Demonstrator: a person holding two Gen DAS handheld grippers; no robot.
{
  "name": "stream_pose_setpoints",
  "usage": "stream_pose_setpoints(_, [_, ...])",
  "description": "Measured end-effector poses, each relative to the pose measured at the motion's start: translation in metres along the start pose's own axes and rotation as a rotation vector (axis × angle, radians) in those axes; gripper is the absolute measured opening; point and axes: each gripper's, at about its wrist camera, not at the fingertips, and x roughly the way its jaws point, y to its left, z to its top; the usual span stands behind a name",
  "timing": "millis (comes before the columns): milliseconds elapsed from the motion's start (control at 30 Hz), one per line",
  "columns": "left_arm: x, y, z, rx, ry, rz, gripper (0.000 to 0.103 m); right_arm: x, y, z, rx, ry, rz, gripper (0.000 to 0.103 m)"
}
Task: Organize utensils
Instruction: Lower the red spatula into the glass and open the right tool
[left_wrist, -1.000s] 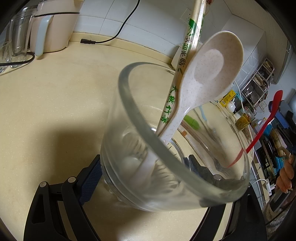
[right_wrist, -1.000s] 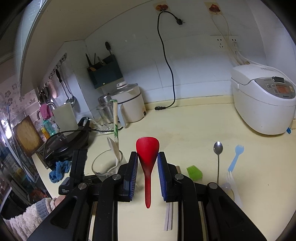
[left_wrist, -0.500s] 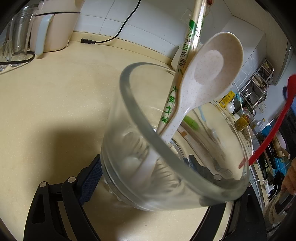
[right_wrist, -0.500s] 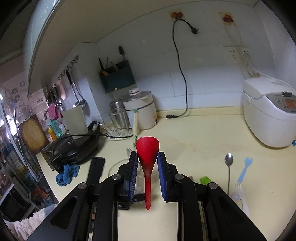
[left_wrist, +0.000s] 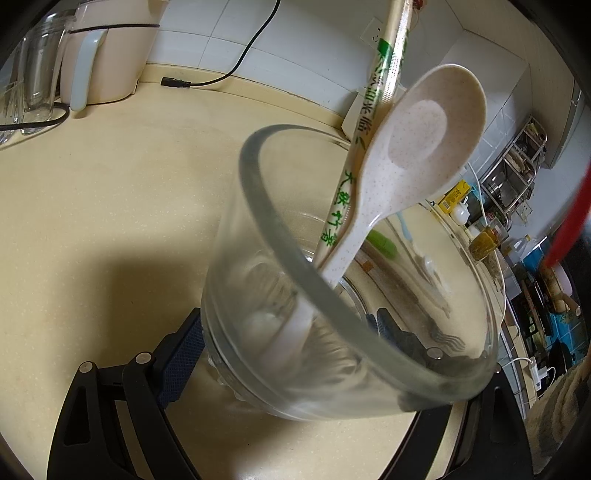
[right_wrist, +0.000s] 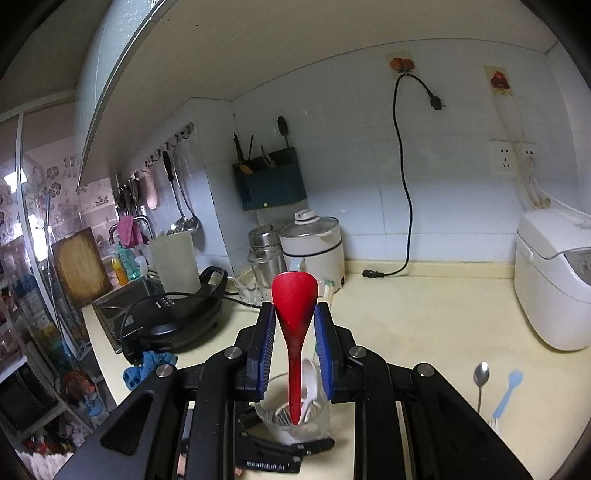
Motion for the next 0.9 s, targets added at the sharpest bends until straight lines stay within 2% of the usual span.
stream_pose_setpoints(633, [0.000, 0.001, 0.000, -0.003, -0.001, -0.002, 0.090, 0.044, 0.007, -0.030, 0.007, 0.109, 0.014, 0.022])
stream_pose_setpoints(900, [-0.001, 0.001, 0.000, -0.004, -0.001, -0.003, 0.090, 0.055, 0.016, -0.028, -0.014, 0.123, 0.023, 0.022])
